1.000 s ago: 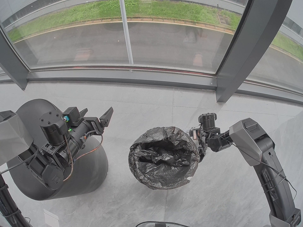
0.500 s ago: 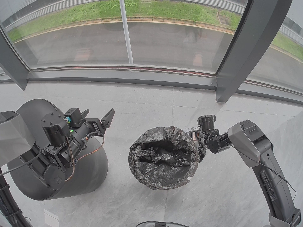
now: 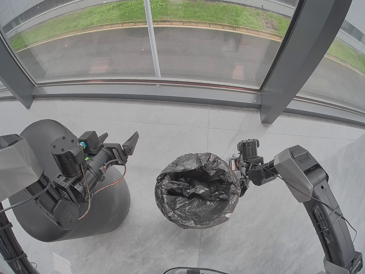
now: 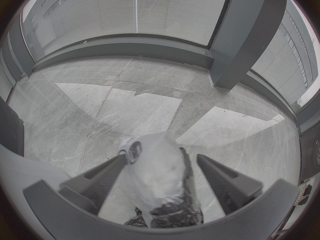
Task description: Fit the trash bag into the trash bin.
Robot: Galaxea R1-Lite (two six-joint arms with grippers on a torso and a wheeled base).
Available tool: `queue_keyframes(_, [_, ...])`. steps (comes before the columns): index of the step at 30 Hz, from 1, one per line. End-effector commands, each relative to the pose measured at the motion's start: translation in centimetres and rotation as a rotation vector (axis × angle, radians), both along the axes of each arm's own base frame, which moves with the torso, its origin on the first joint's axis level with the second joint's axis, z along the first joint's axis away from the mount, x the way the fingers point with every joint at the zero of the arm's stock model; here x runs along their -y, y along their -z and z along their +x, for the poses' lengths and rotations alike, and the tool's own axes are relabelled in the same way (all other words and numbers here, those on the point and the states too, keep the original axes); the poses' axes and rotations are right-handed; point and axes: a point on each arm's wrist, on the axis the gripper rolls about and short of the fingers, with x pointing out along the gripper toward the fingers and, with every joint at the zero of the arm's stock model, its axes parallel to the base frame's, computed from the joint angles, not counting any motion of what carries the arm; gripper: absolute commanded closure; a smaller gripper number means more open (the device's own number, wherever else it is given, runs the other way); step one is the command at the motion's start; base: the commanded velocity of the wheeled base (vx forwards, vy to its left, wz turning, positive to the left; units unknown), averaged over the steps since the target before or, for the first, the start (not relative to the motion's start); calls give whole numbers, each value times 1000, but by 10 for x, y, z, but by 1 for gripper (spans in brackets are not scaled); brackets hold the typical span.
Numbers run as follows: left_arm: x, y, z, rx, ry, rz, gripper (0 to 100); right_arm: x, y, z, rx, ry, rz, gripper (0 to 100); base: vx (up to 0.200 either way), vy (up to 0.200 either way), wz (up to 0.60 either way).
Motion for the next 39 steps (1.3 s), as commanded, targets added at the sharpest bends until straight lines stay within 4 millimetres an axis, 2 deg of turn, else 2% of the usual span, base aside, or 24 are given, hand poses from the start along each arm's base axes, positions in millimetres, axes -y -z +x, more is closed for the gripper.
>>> queue_keyframes(1, [0,1,0,-2,0,0,0,-3,1,-1,-3,-5,0,100,0,0,0])
queue_keyframes(13, [0,1,1,0,0,-1,0,-9,-4,-2,11,-6,23,100,0,0,0])
queue_keyframes(18, [0,-1,0,6,0,-3,0,-10,-30,-1,51,1,46,100,0,0,0])
queue_keyframes(19, [0,-2,0,8,0,-4,0,-10,-44,-1,76,5,51,100,0,0,0])
queue_keyframes(24, [0,-3,-1,11,0,-5,0,-2,-90,-8,134,21,63,100,0,0,0])
queue_keyframes(28, [0,-4,-1,27,-2,-10,0,2,-124,-21,165,20,71,100,0,0,0])
queue_keyframes(29, [0,-4,-1,27,-2,-10,0,3,-126,-22,167,23,71,100,0,0,0])
queue_keyframes(30, [0,-6,-2,36,0,-13,0,5,-144,-31,176,19,73,100,0,0,0])
queue_keyframes(31, [0,-6,-2,36,0,-13,0,4,-145,-32,176,17,72,100,0,0,0])
queue_keyframes(32, [0,-8,-3,45,0,-16,0,4,-165,-44,193,6,74,100,0,0,0])
queue_keyframes(34, [-1,-10,-4,48,0,-17,0,0,-184,-55,216,-10,73,100,0,0,0])
queue_keyframes(35, [-1,-10,-4,48,0,-17,0,0,-184,-55,216,-10,73,100,0,0,0])
queue_keyframes(36, [0,-12,-6,52,3,-19,0,-10,-201,-68,236,-45,59,100,0,0,0])
queue_keyframes(39, [0,-15,-8,61,8,-22,0,-19,-227,-88,273,-77,48,100,0,0,0])
